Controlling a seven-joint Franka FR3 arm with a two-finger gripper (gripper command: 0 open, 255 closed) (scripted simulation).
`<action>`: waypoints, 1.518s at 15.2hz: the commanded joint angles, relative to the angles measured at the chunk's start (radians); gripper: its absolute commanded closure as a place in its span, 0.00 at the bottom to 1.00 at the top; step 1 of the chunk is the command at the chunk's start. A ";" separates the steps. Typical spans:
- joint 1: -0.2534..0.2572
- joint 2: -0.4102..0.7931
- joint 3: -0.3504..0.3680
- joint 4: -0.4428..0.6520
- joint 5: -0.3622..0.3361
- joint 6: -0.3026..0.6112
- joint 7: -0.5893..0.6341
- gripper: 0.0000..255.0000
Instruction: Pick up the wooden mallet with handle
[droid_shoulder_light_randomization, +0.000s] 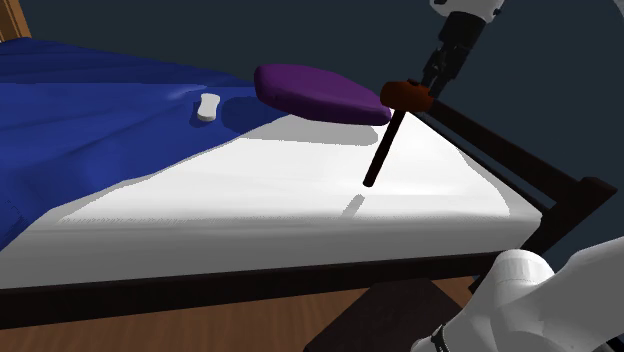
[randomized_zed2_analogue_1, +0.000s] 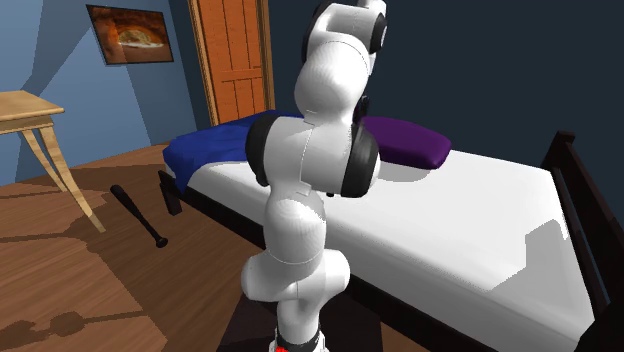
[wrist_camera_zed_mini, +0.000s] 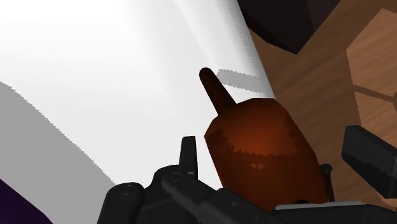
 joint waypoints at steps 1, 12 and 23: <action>-0.002 -0.015 0.003 -0.040 -0.005 0.027 -0.001 0.00; -0.004 -0.024 0.004 -0.072 -0.008 0.049 -0.001 1.00; 0.007 0.061 -0.018 0.142 0.021 -0.086 -0.009 1.00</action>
